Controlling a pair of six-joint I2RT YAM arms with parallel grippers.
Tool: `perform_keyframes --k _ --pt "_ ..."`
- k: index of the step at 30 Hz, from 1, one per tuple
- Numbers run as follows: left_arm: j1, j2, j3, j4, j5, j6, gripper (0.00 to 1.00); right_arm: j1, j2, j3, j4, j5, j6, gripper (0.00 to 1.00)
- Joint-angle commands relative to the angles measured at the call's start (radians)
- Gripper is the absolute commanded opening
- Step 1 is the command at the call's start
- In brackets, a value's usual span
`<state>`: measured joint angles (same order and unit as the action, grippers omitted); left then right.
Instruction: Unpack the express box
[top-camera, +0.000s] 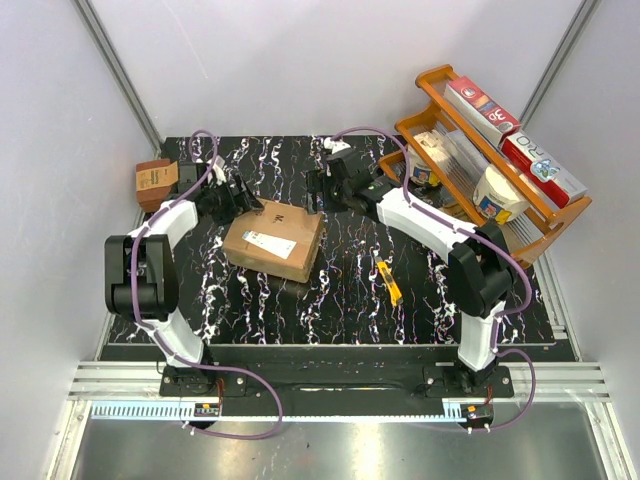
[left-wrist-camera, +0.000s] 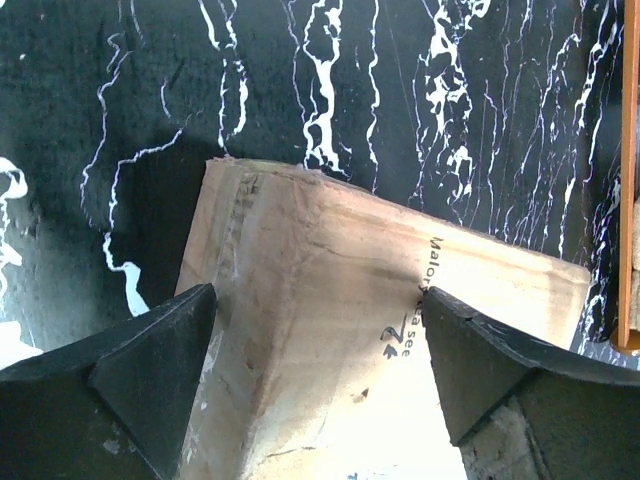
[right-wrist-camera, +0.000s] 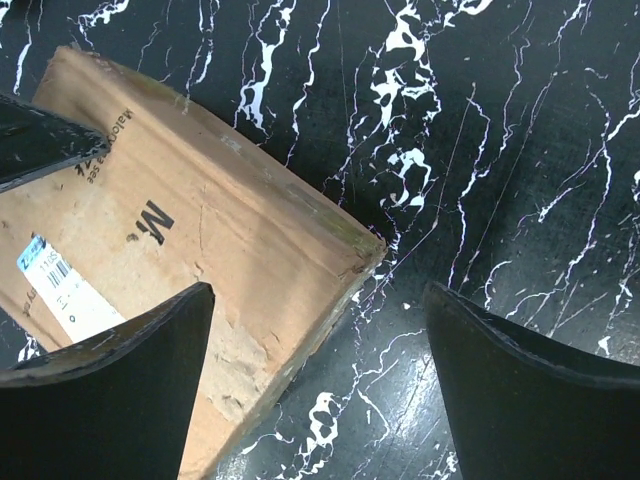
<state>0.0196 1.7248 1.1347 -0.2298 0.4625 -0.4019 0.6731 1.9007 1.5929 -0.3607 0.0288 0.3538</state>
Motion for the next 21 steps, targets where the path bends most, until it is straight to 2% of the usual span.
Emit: perform_keyframes --k 1,3,7,12,20,21 --pt "0.002 -0.063 0.050 -0.095 -0.027 -0.031 0.88 -0.001 0.018 0.047 0.017 0.023 0.046 0.89" --pt "0.000 -0.086 0.050 -0.120 -0.051 -0.041 0.89 -0.003 0.012 0.041 0.000 -0.009 0.062 0.85" --pt "0.006 -0.125 0.039 -0.164 -0.085 -0.051 0.92 -0.001 -0.029 -0.019 -0.035 -0.026 0.122 0.84" --pt "0.048 -0.152 0.002 -0.207 0.019 -0.098 0.93 0.000 -0.061 -0.040 -0.095 -0.091 0.143 0.82" --pt "0.080 -0.169 -0.075 -0.184 0.054 -0.130 0.92 0.003 -0.075 -0.122 -0.096 -0.133 0.197 0.64" --pt "0.080 -0.168 -0.082 -0.175 0.067 -0.132 0.89 0.003 -0.075 -0.131 -0.099 -0.124 0.198 0.61"
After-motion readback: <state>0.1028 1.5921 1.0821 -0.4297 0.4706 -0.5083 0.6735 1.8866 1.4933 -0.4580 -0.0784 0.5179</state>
